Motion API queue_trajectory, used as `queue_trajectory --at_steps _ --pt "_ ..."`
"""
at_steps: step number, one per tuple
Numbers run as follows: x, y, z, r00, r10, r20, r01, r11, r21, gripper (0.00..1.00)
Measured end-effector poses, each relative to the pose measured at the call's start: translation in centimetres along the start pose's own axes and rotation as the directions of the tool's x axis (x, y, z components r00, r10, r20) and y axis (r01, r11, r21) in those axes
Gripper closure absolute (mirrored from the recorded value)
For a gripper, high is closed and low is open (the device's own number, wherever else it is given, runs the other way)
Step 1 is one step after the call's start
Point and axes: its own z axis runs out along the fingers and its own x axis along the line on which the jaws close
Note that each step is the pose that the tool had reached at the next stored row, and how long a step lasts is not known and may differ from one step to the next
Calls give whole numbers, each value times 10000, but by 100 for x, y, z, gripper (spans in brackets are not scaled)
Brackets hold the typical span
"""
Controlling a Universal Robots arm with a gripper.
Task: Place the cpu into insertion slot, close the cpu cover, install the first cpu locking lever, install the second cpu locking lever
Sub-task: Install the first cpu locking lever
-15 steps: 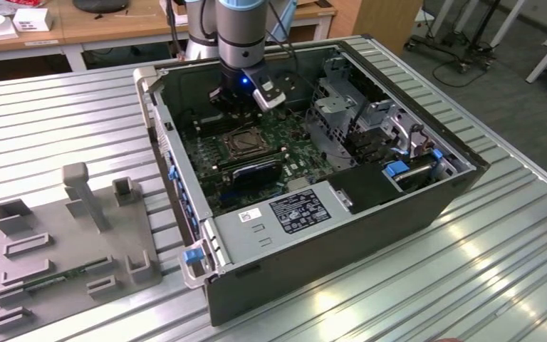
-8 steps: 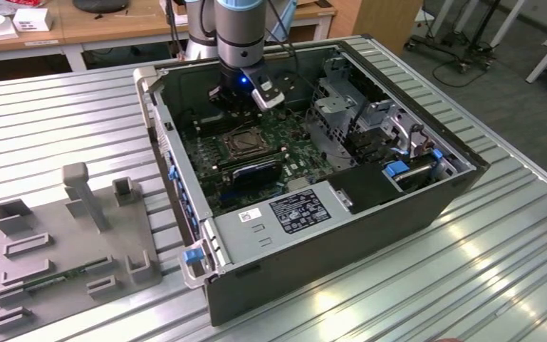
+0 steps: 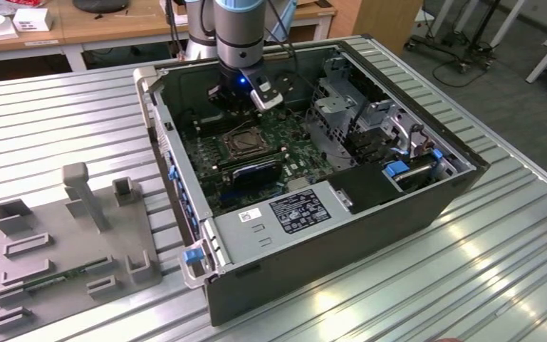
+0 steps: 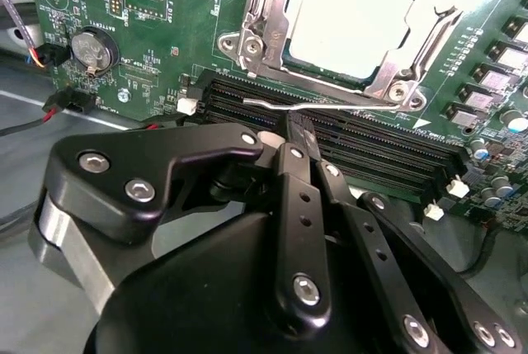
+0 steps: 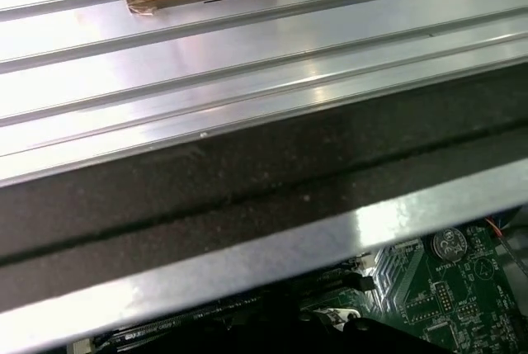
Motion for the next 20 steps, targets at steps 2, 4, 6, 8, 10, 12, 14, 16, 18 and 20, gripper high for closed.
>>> queue_trajectory --at_steps 2,4,6,8,10,12,14,16,18,20 --pt "0 0 0 10000 5 1 -5 10000 0 89" --pt "0 2 -15 10000 6 1 -6 10000 -1 89" --pt "-2 10 -45 10000 9 -1 -9 10000 -12 89" --pt "-5 17 -77 10000 9 -6 -9 10000 -28 89" --pt "-7 24 -109 10000 14 -14 -14 10000 -57 89" --pt "-8 28 -126 10000 20 -31 -20 9999 -120 89" --pt "-8 28 -127 10000 23 -34 -24 9999 -135 89" --pt "-8 29 -126 10000 23 -35 -24 9999 -139 89" --pt "-3 27 -128 10000 23 -35 -24 9999 -149 89" --pt "12 24 -129 10000 30 -38 -31 9997 -234 89"
